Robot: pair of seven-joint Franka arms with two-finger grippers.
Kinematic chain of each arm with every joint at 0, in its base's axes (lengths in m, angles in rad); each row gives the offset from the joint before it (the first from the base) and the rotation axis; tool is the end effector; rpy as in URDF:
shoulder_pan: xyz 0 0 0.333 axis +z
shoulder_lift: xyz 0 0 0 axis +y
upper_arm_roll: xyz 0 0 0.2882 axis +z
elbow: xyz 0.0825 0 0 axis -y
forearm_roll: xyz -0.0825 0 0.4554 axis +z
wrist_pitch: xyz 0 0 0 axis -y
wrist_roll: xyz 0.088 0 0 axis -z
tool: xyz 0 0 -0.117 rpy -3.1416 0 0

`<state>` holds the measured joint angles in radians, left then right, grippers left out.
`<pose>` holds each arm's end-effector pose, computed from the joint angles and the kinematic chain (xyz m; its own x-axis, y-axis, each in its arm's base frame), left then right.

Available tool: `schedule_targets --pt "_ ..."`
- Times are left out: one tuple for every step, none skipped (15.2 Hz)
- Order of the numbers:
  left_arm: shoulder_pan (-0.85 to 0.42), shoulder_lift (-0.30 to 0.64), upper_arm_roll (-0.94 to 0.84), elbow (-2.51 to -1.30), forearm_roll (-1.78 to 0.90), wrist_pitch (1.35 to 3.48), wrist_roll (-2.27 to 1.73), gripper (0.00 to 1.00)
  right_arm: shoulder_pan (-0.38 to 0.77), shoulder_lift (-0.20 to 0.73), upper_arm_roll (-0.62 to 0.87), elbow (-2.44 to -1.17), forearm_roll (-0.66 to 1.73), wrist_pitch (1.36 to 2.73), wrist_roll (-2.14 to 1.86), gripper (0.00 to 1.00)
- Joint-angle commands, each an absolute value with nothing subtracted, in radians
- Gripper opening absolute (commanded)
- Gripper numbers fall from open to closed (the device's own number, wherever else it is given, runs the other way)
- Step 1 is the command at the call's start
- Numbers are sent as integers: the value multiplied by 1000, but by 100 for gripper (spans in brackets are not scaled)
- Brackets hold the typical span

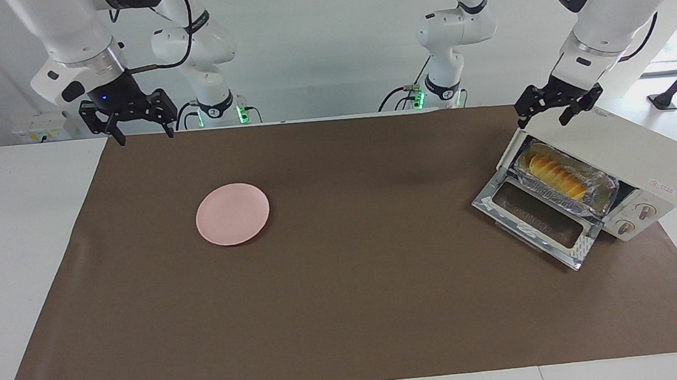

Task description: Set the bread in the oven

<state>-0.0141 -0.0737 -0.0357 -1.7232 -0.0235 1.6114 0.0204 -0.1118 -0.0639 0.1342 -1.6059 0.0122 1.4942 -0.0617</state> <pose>0.6041 -0.0333 0.5527 0.9969 -0.0690 -0.0377 -0.0682 -0.9974 0.0216 0.5990 0.0170 0.6000 0.9953 0.0842 -0.0480 0.0840 -0.9964 -0.0066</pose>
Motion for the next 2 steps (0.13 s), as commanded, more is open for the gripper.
schedule_targets --pt "-23 -89 -32 -1741 -2 1624 26 100 -127 -84 143 -1624 5 1486 -95 100" --pt "-23 -90 -32 -1740 -3 1628 26 100 -127 -84 143 -1624 5 1486 -95 100"
